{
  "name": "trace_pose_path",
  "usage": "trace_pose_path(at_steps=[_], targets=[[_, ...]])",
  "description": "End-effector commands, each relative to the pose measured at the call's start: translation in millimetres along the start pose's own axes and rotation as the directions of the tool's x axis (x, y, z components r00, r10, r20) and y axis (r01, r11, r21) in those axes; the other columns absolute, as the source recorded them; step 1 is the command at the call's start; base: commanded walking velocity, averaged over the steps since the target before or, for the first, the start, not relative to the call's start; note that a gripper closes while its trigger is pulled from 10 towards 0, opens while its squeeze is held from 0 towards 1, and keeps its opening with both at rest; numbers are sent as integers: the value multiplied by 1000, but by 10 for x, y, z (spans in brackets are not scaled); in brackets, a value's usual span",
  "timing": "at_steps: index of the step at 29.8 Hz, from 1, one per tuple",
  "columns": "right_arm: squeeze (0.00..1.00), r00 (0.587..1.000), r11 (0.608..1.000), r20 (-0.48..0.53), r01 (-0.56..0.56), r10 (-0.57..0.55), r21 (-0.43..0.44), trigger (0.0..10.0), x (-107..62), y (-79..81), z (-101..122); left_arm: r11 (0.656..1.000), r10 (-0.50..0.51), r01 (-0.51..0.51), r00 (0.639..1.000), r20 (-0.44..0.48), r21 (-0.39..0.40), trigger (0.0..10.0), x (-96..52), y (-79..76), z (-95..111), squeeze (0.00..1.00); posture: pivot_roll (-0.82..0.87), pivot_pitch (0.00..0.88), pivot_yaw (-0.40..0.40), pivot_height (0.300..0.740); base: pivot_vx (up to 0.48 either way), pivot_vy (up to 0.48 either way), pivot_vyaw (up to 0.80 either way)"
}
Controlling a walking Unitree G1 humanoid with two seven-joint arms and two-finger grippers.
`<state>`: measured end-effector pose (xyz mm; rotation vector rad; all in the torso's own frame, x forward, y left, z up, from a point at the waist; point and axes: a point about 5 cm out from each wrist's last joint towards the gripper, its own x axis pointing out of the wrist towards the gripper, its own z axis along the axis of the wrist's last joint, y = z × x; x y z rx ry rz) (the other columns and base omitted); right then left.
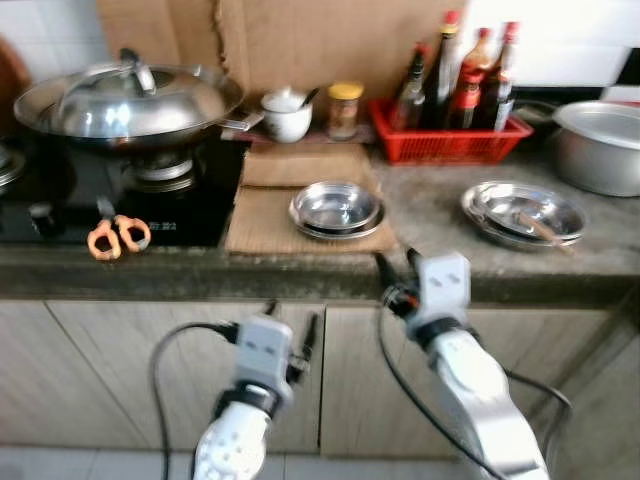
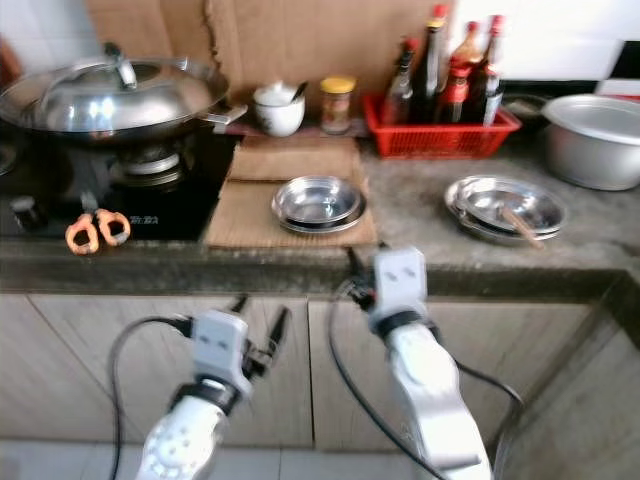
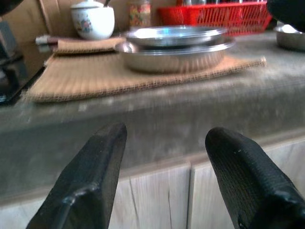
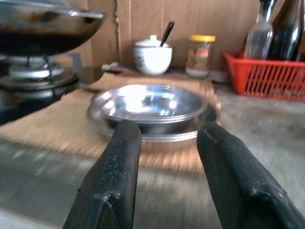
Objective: Kitchen organization
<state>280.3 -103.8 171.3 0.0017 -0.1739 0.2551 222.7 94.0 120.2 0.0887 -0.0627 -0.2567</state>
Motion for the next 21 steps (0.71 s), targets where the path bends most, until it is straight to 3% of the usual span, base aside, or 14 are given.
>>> trace_pose_path(at_steps=[1, 4, 11, 15, 18, 21], targets=[[0, 999, 999, -11, 35, -35, -8, 10000, -1, -117, -8, 1000, -23, 23, 1000, 17, -8, 10000, 8, -65, 41, 0, 47, 43, -27, 740, 274, 0, 0], [0, 999, 1000, 15, 30, -30, 8, 10000, 75, -154, 80, 1000, -16, 16, 1000, 13, -8, 10000, 11, -57, 37, 0, 47, 45, -29, 740, 349, 0, 0], [0, 998, 998, 56, -42, 40, 39, 10000, 220, -163, 238, 1000, -20, 20, 1000, 6, -10, 10000, 13, -64, 23, 0, 45, 43, -32, 740, 0, 0, 0], [0, 997, 999, 67, -47, 47, 10, 10000, 330, -177, 320, 1000, -27, 27, 1000, 2, -9, 10000, 13, -75, 16, 0, 49, 38, -35, 740, 0, 0, 0], [0, 997, 999, 50, -51, 51, -9, 10000, 398, -190, 331, 1000, -29, 29, 1000, 3, -10, 10000, 15, -82, 16, 0, 50, 39, -37, 740, 0, 0, 765], [0, 998, 999, -36, -43, 43, -11, 10000, 523, -224, 283, 999, -31, 31, 1000, 3, -11, 10000, 14, -93, 17, 0, 53, 37, -41, 740, 0, 0, 529]])
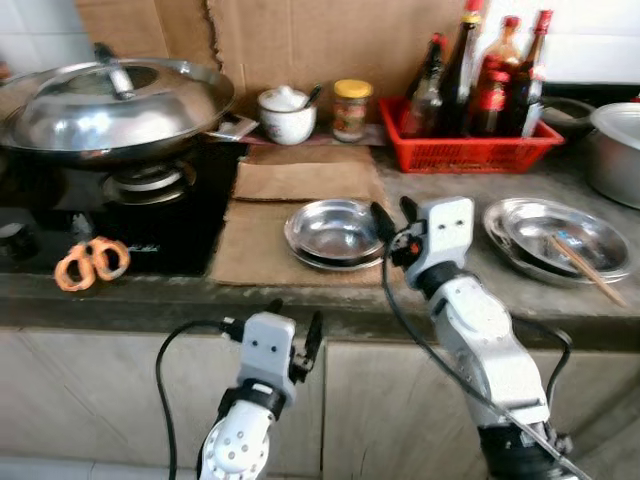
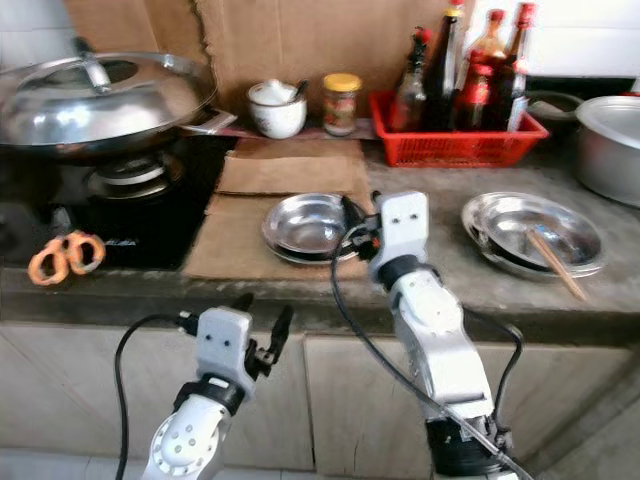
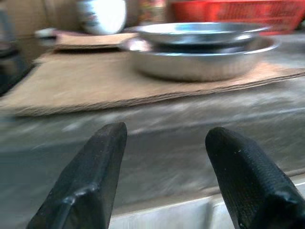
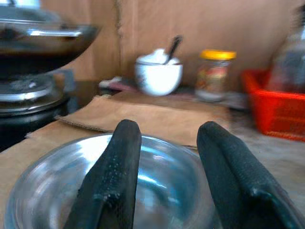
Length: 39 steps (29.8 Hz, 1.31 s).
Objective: Kitchen organization
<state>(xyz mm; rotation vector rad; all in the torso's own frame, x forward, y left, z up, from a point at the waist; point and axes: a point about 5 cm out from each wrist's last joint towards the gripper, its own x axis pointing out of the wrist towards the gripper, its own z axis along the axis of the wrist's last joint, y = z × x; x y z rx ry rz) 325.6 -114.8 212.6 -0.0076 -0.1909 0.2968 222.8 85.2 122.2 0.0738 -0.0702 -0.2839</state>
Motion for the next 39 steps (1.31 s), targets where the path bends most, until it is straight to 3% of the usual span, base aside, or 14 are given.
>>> trace_pose_path(at_steps=[1, 3, 5, 6, 9, 10, 14, 16, 19, 22, 39], targets=[[0, 998, 1000, -66, 5, -6, -16, 10000, 68, -14, -58, 1000, -5, 5, 1000, -9, 4, 10000, -10, -14, -11, 0, 54, 37, -41, 740, 0, 0, 0], [0, 986, 1000, -166, 27, -26, 3, 10000, 162, -90, -104, 1000, -5, 5, 1000, -9, 2, 10000, -15, -19, -11, 0, 55, 38, -44, 740, 0, 0, 0], [0, 985, 999, -172, 35, -33, 7, 10000, 186, -115, -96, 1000, -5, 5, 1000, -10, 1, 10000, -17, -22, -12, 0, 55, 37, -44, 740, 0, 0, 0], [1000, 983, 999, -178, 35, -38, -19, 10000, 239, -159, -57, 1000, -5, 5, 1000, -11, 1, 10000, -20, -27, -12, 0, 57, 38, -45, 740, 0, 0, 0], [1000, 977, 998, -208, 48, -57, -45, 10000, 316, -232, 12, 1000, -5, 5, 1000, -14, 0, 10000, -27, -35, -15, 0, 57, 37, -49, 740, 0, 0, 0], [0, 970, 996, -230, 70, -82, -60, 10000, 371, -289, 67, 1000, -5, 5, 1000, -15, -2, 10000, -29, -35, -15, 0, 58, 40, -50, 740, 0, 0, 0], [0, 959, 989, -253, 109, -131, -98, 10000, 426, -359, 121, 1000, -4, 4, 1000, -17, -2, 10000, -30, -33, -17, 0, 58, 42, -49, 740, 0, 0, 0], [0, 951, 989, -271, 138, -150, -62, 10000, 476, -416, 204, 1000, -3, 3, 1000, -18, -2, 10000, -30, -32, -14, 0, 58, 49, -48, 740, 0, 0, 0], [0, 933, 998, -355, 35, -48, -43, 10000, 507, -402, 211, 1000, 0, 0, 1000, -19, 0, 10000, -26, -26, -15, 0, 54, 53, -46, 740, 0, 0, 0], [0, 908, 998, -417, 21, -42, -53, 10000, 511, -429, 176, 1000, 0, 0, 1000, -20, 2, 10000, -18, -26, -9, 0, 54, 57, -47, 740, 0, 0, 0], [0, 815, 992, -565, -104, 128, 74, 10000, 593, -285, 194, 1000, 5, -5, 1000, -25, 7, 10000, -10, -20, -5, 0, 53, 65, -47, 740, 0, 0, 0]])
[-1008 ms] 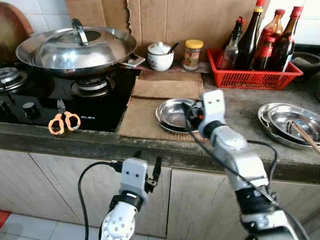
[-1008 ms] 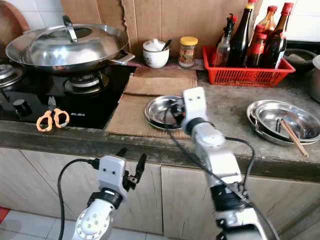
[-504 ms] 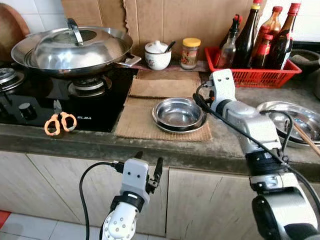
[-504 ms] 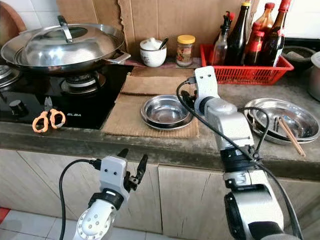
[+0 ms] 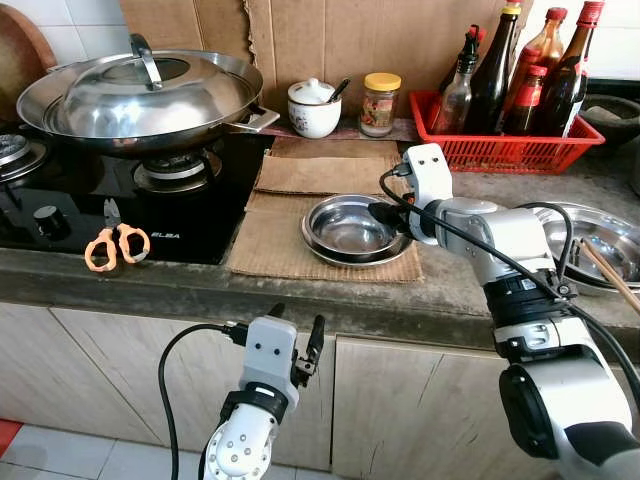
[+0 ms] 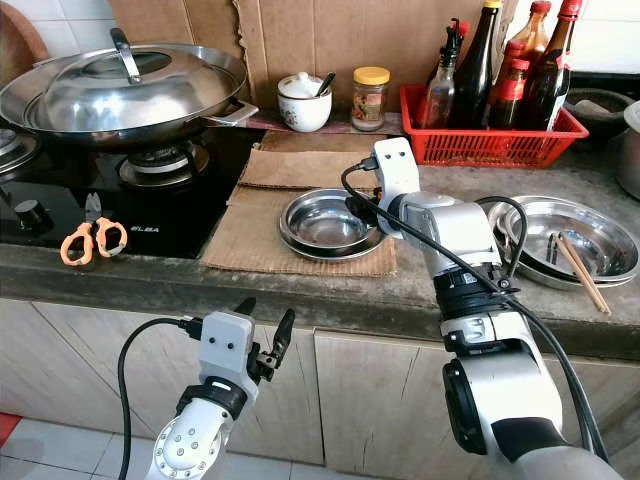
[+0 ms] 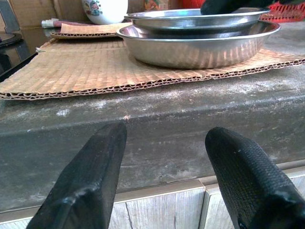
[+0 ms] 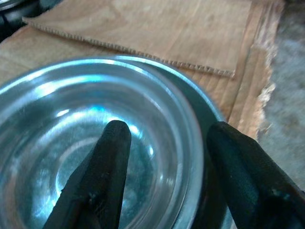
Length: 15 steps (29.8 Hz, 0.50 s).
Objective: Kitchen organization
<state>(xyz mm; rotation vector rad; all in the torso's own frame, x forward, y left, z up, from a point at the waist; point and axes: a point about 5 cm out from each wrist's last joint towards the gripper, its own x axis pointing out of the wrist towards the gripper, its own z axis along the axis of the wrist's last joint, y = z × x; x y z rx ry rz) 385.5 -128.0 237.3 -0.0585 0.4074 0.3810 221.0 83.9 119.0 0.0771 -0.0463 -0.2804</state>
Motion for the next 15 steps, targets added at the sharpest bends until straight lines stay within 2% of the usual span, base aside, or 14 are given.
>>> trace_pose_path(at_steps=[1, 8, 11, 12, 13, 14, 15], targets=[[0, 999, 999, -24, -28, 28, -18, 10000, -9, 31, 46, 1000, 3, -3, 1000, -1, 7, 10000, 6, 1, 24, 0, 53, 65, -47, 740, 0, 0, 0], [0, 996, 999, -77, -44, 43, -14, 10000, 7, 39, -21, 1000, 3, -3, 1000, -3, 8, 10000, 7, 2, 21, 0, 53, 64, -44, 740, 0, 0, 0], [0, 990, 996, -118, -81, 83, 27, 9961, 20, 70, -67, 1000, 3, -3, 1000, -4, 9, 10000, 8, 2, 18, 0, 51, 65, -42, 740, 0, 0, 0], [0, 987, 995, -130, -89, 94, 38, 8627, 25, 81, -86, 1000, 3, -3, 1000, -4, 9, 10000, 8, 2, 16, 0, 51, 65, -42, 740, 0, 0, 0], [0, 984, 993, -146, -99, 106, 57, 8039, 32, 91, -108, 1000, 4, -4, 1000, -5, 10, 10000, 10, 2, 18, 0, 50, 66, -45, 740, 0, 0, 0], [0, 982, 993, -151, -100, 109, 65, 3961, 36, 93, -119, 1000, 4, -4, 1000, -5, 10, 10000, 10, 2, 17, 0, 50, 67, -44, 740, 0, 0, 0], [0, 982, 993, -155, -100, 110, 70, 3961, 37, 93, -125, 1000, 4, -4, 1000, -5, 10, 10000, 10, 1, 17, 0, 50, 66, -44, 740, 0, 0, 0]])
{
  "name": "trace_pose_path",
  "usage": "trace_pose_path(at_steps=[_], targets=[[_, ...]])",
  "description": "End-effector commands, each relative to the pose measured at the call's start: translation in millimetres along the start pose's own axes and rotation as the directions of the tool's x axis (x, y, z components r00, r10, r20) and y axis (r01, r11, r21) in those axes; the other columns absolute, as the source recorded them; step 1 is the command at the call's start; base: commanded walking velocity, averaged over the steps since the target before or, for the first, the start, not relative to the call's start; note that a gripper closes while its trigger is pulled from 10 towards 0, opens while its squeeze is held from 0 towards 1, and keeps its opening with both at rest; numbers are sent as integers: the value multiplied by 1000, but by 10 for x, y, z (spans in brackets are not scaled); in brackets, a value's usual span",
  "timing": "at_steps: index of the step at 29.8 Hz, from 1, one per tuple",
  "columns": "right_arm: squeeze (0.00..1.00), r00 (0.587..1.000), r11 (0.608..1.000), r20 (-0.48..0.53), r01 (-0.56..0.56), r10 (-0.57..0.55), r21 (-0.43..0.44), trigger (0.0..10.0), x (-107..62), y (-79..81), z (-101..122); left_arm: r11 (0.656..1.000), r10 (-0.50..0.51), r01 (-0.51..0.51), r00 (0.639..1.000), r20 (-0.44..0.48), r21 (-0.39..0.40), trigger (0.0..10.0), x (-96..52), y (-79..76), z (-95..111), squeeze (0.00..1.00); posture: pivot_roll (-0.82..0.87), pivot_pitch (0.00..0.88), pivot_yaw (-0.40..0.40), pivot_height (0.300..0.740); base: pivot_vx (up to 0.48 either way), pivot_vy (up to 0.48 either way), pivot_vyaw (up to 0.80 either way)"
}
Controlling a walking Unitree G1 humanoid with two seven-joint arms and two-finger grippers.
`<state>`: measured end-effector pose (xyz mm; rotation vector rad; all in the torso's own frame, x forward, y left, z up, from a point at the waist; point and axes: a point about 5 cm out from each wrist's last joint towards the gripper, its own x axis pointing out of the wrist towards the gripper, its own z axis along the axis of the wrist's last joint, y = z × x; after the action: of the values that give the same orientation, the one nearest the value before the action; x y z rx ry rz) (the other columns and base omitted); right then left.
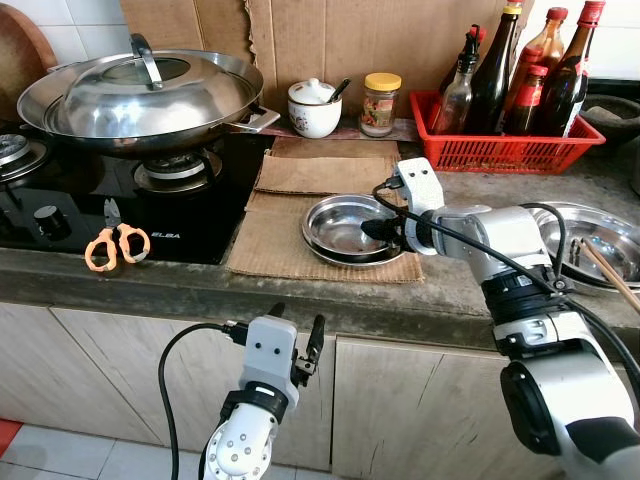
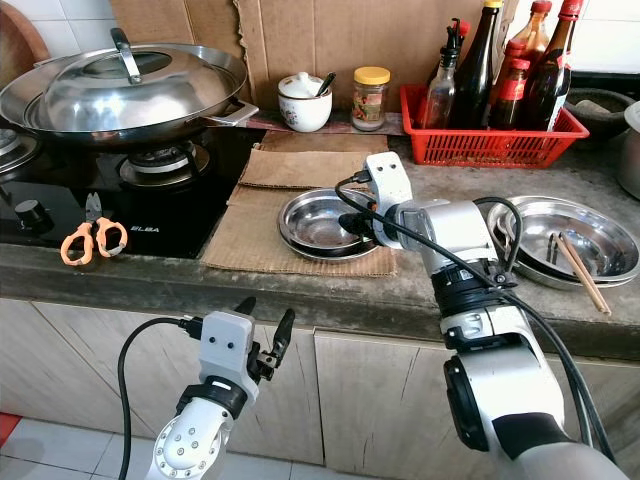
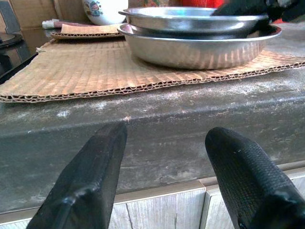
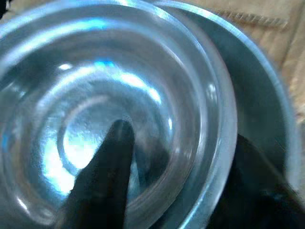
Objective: Kitchen organization
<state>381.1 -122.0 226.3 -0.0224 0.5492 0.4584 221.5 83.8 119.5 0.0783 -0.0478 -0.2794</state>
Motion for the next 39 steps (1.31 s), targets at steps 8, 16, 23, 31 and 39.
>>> trace_pose_path(at_steps=[8, 16, 23, 31, 39], targets=[[0, 999, 986, -42, 15, -9, 166, 0, 66, -47, -90, 1000, 6, -6, 1000, -7, 8, 10000, -4, -9, 10, 0, 54, 69, -46, 740, 0, 0, 0], [0, 1000, 903, 11, 5, -11, 430, 0, 100, -79, -132, 1000, 8, -8, 1000, -10, 4, 10000, -4, -15, 9, 0, 58, 61, -54, 740, 0, 0, 0], [0, 967, 788, 216, -29, -133, 615, 0, 85, -99, -98, 1000, 8, -8, 1000, -10, 4, 10000, -1, -15, 2, 0, 61, 52, -52, 740, 0, 0, 0], [0, 852, 775, 404, 3, -333, 632, 0, -86, -54, -162, 1000, 6, -6, 1000, -11, 5, 10000, 6, 0, -9, 0, 53, 41, -40, 740, 0, 0, 0], [0, 712, 837, 557, 78, -427, 541, 0, -313, 154, -278, 1000, 6, -5, 1000, -11, 7, 10000, 15, 12, -13, 0, 49, 39, -29, 740, 0, 0, 0]])
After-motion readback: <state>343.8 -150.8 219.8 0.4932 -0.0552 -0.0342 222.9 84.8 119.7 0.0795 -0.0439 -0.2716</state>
